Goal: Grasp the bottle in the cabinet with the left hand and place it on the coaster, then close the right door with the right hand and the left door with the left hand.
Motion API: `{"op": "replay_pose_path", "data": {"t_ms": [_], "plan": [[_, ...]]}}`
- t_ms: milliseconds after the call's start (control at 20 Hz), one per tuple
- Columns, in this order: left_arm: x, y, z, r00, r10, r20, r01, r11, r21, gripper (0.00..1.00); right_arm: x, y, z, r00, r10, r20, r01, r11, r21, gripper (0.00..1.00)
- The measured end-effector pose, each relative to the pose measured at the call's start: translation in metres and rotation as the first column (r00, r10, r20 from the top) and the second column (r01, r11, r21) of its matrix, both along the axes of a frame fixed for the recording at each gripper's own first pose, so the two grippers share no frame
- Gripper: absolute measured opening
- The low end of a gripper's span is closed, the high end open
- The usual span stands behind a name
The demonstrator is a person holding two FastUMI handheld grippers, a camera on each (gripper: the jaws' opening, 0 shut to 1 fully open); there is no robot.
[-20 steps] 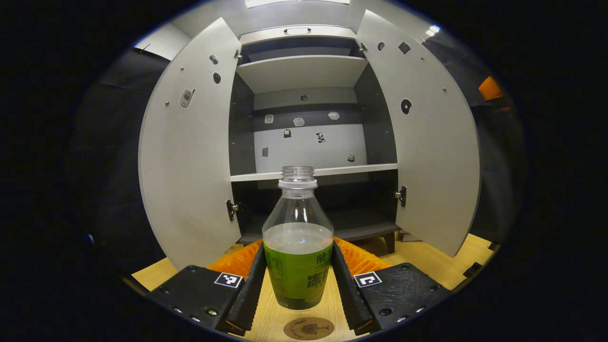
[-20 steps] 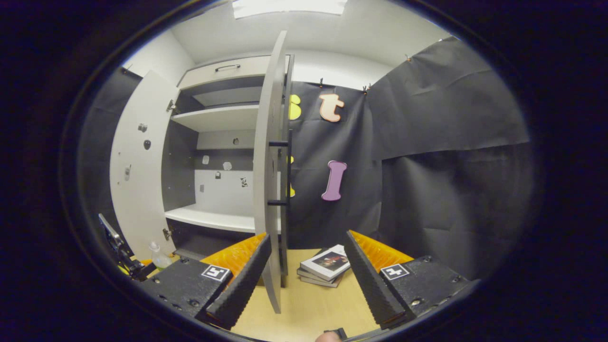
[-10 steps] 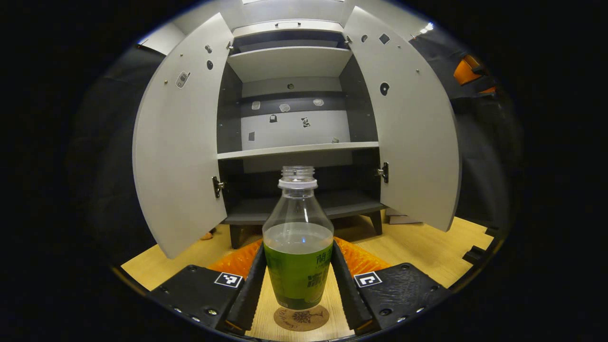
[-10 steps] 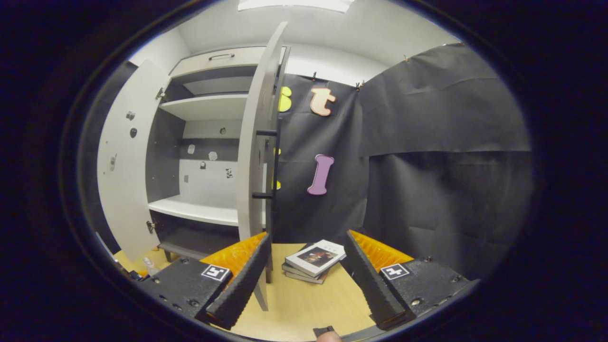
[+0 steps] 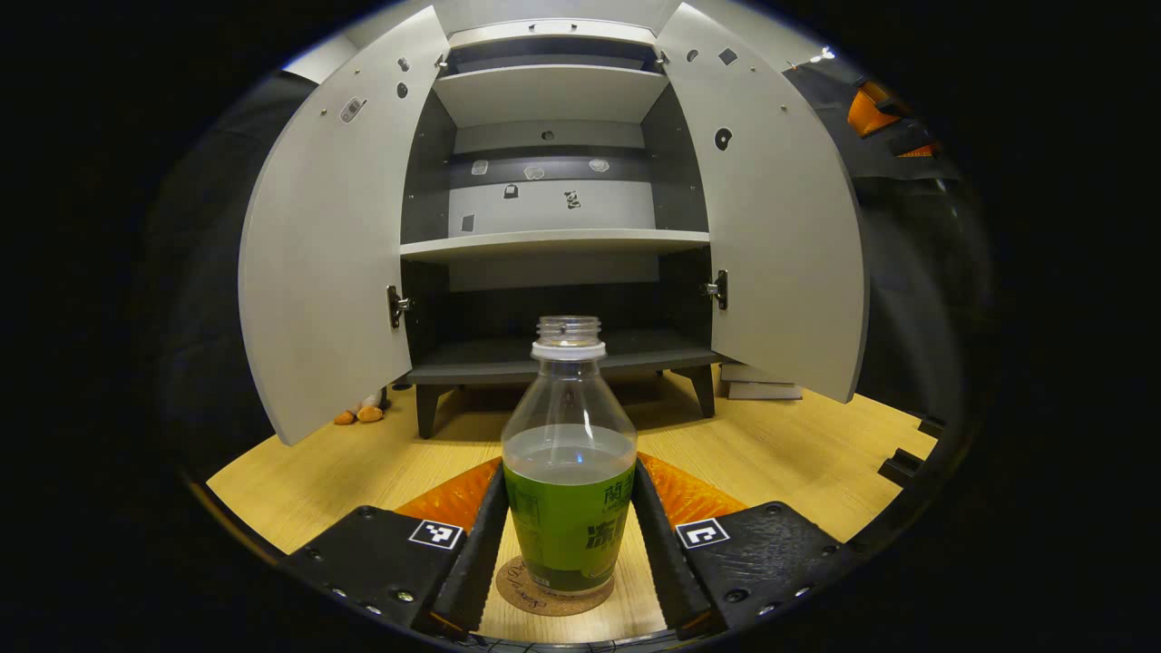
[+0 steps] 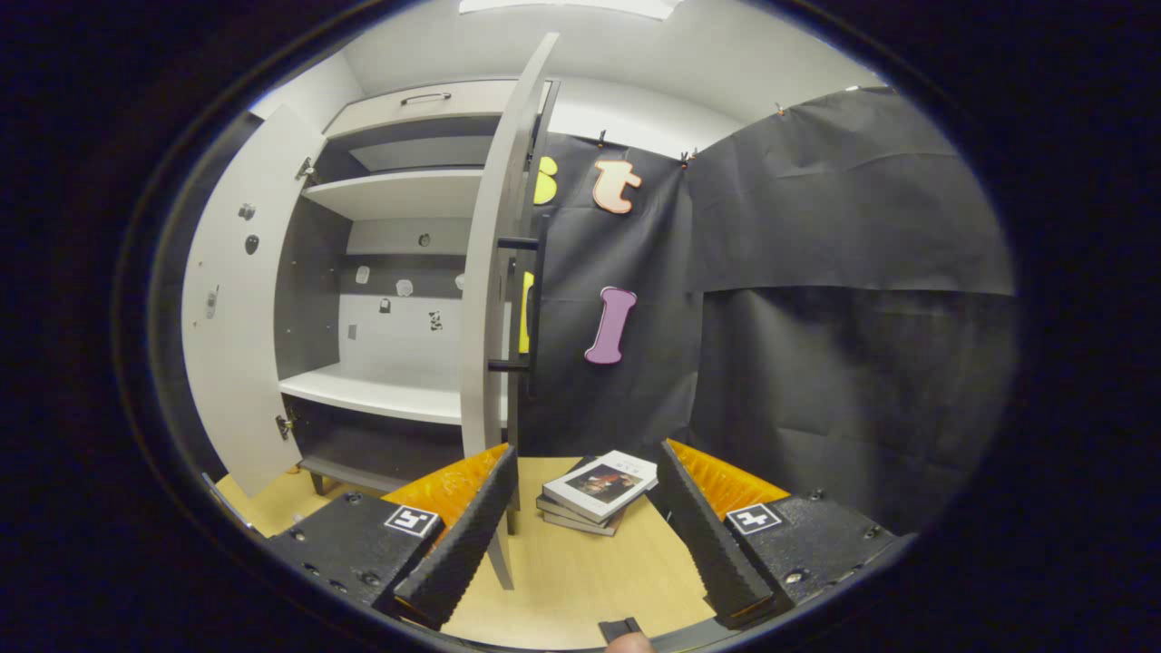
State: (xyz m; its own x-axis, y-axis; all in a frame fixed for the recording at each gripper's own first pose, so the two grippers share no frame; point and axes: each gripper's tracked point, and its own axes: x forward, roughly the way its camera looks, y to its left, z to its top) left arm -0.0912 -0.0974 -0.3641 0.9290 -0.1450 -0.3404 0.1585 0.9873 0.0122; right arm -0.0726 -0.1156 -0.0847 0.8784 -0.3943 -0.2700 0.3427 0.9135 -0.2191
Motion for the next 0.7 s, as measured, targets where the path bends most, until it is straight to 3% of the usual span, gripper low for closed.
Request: {"op": "replay_pose_path", "data": {"t_ms": [300,350,400,450,700], "plan": [[-0.006,0.009,-0.012,1.0,0.017,-0.022,-0.017,1.0,0.001,0.72,0.001,0.005,0.003,1.0,0.01,0.002,-0.01,1.0,-0.015,1.0],[-0.006,0.01,-0.011,1.0,0.014,-0.018,-0.014,1.0,0.006,0.74,0.002,0.005,0.002,1.0,0.013,0.003,-0.013,1.0,-0.014,1.0],[-0.006,0.011,-0.013,1.0,0.01,-0.024,-0.01,1.0,0.023,0.83,0.002,0.005,0.003,1.0,0.014,0.004,-0.014,1.0,-0.011,1.0],[-0.007,0.012,-0.013,1.0,0.009,-0.027,-0.008,0.999,0.034,0.75,0.003,0.005,0.004,1.0,0.016,0.008,-0.016,1.0,-0.007,1.0],[-0.013,0.018,-0.009,0.998,0.019,-0.055,-0.016,0.998,0.055,0.78,0.002,0.005,0.007,0.999,0.027,0.031,-0.027,1.0,-0.004,1.0]]}}
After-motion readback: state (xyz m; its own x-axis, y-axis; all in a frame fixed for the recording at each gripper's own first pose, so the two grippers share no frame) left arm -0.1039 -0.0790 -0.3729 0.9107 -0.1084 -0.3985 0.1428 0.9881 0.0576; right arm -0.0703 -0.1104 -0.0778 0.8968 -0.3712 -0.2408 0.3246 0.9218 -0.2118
